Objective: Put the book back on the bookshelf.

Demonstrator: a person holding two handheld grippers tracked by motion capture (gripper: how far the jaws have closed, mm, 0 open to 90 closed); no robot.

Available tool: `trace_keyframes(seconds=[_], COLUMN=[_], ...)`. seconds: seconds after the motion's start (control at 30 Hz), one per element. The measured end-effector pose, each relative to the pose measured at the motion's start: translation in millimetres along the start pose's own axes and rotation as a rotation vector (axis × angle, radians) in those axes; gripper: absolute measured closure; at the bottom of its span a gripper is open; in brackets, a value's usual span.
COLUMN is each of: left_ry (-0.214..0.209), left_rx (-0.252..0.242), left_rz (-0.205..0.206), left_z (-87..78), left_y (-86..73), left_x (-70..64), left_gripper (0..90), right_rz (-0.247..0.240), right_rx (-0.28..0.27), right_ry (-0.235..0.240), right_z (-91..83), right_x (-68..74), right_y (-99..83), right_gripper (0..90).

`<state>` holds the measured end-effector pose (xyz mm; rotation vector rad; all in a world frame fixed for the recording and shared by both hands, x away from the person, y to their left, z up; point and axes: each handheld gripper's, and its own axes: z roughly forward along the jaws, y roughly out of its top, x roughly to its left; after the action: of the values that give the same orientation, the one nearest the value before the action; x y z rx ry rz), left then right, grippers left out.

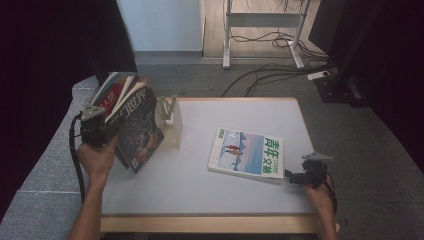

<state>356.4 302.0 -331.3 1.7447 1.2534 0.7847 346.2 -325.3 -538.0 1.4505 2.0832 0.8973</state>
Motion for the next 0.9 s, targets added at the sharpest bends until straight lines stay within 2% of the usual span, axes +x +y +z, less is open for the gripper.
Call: trace_keyframes(seconds=[0.13, 0.3, 0.6, 0.9], left_ry=[0.018, 0.017, 0.018, 0.016], left_rx=[-0.001, -0.006, -0.043, -0.067], left_rz=[0.021, 0.015, 0.001, 0.010], left_z=[0.6, -2.2, -19.6, -22.1], left_y=[3.0, 6.7, 15.0, 28.0], left_x=[-3.4, -1.3, 5.0, -2.6], left_gripper=[83.0, 82.9, 82.9, 82.9], right_rz=[0.000, 0.000, 0.000, 0.001], right_rx=[0.000, 0.000, 0.000, 0.001], right_ry=[0.000, 0.000, 0.000, 0.000], right_z=[0.0, 0.0, 0.0, 0.0], right_x=[0.0, 0.0, 0.0, 0.1], right_y=[0.0, 0.0, 0.0, 0.0], right_gripper=[0.0, 0.0, 0.0, 0.0])
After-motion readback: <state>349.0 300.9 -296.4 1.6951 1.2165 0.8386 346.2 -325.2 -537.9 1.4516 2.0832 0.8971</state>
